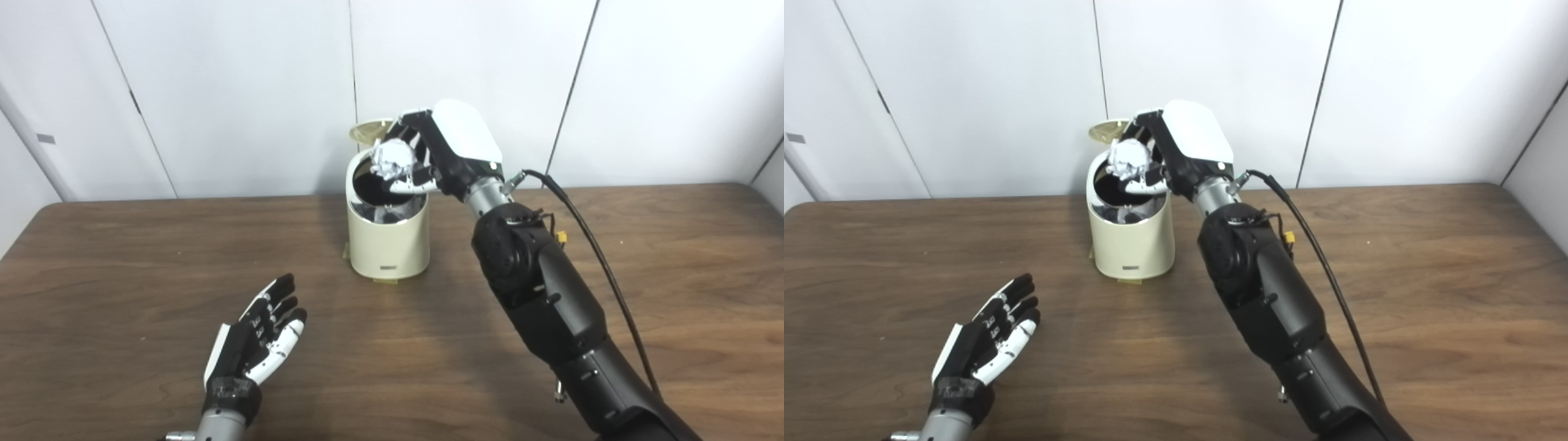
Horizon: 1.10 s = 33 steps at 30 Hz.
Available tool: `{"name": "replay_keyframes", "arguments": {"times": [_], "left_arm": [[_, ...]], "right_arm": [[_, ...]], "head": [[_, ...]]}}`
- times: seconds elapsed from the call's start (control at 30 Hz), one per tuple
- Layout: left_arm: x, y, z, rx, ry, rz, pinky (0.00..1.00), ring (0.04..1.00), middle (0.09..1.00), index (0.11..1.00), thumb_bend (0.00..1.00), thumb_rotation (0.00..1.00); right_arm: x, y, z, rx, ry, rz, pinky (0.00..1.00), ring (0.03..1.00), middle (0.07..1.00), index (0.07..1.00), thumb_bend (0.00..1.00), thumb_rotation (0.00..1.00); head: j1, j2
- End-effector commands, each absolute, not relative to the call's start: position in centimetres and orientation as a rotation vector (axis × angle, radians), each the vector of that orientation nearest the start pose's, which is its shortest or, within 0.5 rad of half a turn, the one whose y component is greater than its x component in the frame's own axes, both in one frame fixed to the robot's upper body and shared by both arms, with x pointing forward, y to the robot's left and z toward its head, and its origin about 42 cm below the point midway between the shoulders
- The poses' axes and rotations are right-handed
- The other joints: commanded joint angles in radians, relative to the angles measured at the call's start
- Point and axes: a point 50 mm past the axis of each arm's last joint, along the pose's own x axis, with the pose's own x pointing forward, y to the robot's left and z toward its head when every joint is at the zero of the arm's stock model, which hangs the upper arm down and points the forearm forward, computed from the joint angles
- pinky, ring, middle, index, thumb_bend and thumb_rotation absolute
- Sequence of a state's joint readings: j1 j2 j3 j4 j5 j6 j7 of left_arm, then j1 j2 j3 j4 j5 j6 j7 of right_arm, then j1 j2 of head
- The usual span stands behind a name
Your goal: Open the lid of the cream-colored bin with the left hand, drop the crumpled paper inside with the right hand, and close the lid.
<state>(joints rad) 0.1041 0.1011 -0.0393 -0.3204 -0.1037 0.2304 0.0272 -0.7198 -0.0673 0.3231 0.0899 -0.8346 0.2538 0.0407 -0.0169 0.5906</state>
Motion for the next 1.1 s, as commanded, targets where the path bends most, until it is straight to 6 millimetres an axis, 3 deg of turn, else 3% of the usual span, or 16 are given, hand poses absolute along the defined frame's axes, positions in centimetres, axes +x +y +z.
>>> {"name": "replay_keyframes", "arguments": {"times": [0.0,0.33,0.87,1.07], "left_arm": [[24.0,22.3,14.3,-0.040,-0.025,-0.008,0.85,0.900,0.919,0.923,0.42,0.27],[23.8,22.0,14.6,-0.043,-0.026,-0.002,0.85,0.904,0.922,0.926,0.42,0.27],[23.6,21.8,15.0,-0.054,-0.034,0.013,0.84,0.894,0.910,0.921,0.42,0.25],[23.7,21.8,15.1,-0.059,-0.032,0.013,0.85,0.897,0.911,0.920,0.43,0.25]], "right_arm": [[44.3,-8.0,33.7,-0.985,-0.604,0.064,0.29,0.389,0.510,0.522,0.49,0.00],[45.3,-7.3,32.7,-0.984,-0.552,0.062,0.31,0.388,0.515,0.511,0.49,0.00],[45.8,-8.0,31.3,-1.004,-0.504,0.080,0.31,0.399,0.526,0.498,0.50,0.00],[45.7,-8.1,31.2,-1.009,-0.501,0.101,0.42,0.398,0.505,0.549,0.50,0.00]], "head": [[-0.001,0.001],[0.002,0.006],[0.001,0.023],[-0.001,0.023]]}}
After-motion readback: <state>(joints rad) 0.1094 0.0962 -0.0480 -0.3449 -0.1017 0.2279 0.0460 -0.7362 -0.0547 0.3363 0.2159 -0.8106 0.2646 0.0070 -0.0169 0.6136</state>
